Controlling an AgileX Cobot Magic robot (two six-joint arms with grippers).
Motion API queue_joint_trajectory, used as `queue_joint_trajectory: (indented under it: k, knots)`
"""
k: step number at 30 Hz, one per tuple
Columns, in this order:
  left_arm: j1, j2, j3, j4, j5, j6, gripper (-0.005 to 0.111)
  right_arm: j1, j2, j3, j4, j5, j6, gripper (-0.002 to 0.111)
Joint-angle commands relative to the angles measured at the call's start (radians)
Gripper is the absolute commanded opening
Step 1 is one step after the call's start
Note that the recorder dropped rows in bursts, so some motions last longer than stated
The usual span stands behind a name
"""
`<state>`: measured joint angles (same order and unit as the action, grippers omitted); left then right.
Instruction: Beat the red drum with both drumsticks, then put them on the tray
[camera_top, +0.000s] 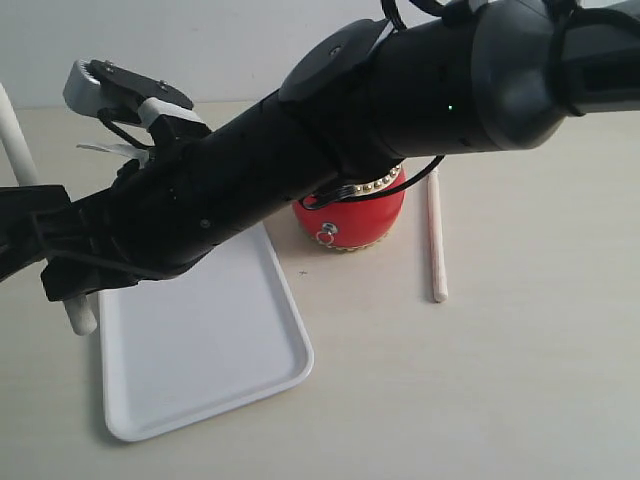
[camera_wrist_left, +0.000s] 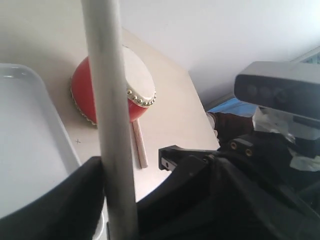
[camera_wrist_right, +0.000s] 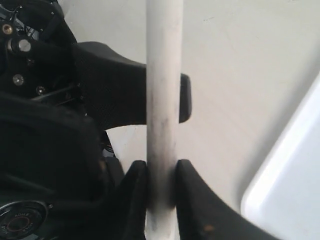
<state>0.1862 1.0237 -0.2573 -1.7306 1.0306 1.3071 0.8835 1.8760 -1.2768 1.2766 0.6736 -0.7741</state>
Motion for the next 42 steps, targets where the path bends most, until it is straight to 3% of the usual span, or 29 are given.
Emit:
queue_joint_trajectory:
  k: [1,10,20,31,42]
  knots:
    - [-0.026,0.0,0.001,-0.014,0.016,-0.01,0.059,0.001,0.003,0.004,-0.004,-0.016,-0.016,0.0]
    - [-0.041,0.0,0.001,-0.014,-0.064,-0.034,0.058,0.001,0.003,0.004,-0.004,-0.014,-0.016,0.0]
    - [-0.041,0.0,0.001,-0.014,-0.085,-0.038,0.031,0.001,0.003,0.004,-0.004,-0.014,-0.016,0.0]
    - [-0.041,0.045,0.001,-0.014,-0.079,-0.053,0.047,0.001,0.005,0.004,-0.004,-0.016,-0.025,0.0]
    - [-0.041,0.092,0.001,-0.014,-0.068,-0.055,0.047,0.001,0.015,0.004,-0.004,-0.006,-0.025,0.0]
